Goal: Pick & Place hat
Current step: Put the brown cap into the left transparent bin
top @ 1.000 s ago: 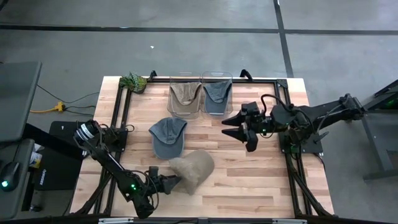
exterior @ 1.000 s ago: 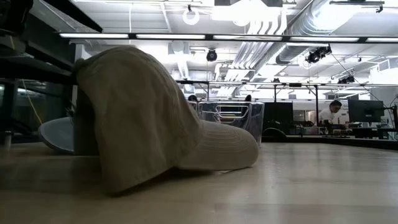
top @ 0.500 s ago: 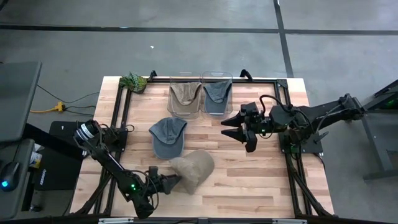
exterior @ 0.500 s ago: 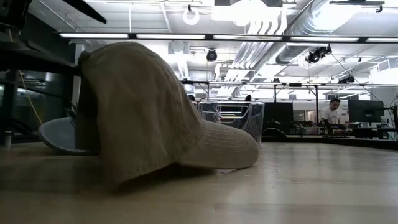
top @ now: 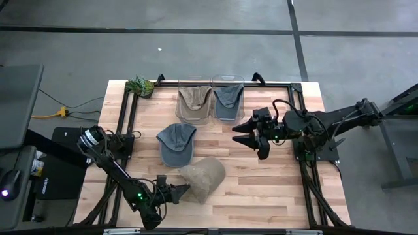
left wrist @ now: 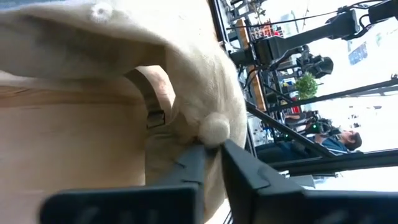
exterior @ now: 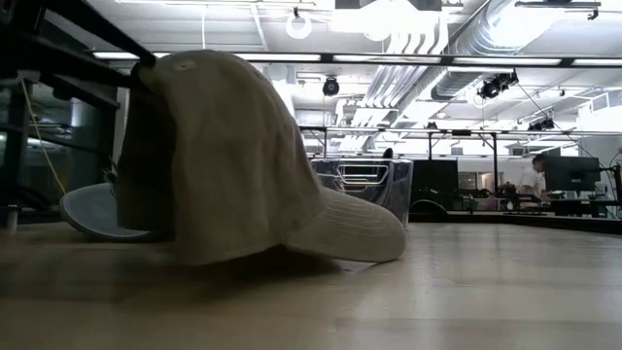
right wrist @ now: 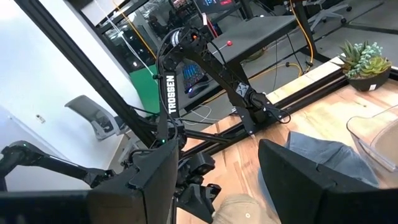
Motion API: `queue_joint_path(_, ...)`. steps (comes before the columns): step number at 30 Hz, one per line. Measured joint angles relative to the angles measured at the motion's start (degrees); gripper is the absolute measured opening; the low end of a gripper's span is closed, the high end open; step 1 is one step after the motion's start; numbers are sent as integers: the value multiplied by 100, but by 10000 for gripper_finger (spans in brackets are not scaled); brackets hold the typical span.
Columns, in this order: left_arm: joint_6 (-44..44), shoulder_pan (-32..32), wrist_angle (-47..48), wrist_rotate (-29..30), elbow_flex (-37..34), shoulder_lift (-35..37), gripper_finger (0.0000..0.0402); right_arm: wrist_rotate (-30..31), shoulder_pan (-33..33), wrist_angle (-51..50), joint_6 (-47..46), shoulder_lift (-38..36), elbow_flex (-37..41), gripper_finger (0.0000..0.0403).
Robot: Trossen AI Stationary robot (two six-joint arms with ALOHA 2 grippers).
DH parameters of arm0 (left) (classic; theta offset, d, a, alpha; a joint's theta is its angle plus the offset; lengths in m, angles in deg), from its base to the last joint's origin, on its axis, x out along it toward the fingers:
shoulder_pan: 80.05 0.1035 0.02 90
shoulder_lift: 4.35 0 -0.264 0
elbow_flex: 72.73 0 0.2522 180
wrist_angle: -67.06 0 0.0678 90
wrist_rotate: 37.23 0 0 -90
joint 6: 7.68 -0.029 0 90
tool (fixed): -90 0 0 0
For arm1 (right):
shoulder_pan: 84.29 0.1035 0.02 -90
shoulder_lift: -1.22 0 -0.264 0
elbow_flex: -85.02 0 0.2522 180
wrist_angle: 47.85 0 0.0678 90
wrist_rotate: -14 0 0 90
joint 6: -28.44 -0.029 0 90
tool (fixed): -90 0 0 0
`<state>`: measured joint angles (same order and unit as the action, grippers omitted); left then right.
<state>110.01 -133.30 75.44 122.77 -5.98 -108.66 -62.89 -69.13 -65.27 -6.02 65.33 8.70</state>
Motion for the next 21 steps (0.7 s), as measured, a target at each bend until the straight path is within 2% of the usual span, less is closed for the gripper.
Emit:
queue_joint_path(2,-1,0,-11,41,0,0,9,1,2,-67,-80,0,0,217)
queue_joint_path(11,-38,0,-97,110,0,0,1,78,215,-510,-154,273,0,217)
queue_joint_path(21,-43,0,-197,116,0,0,0,-501,545,-589,-604,1639,-1,217)
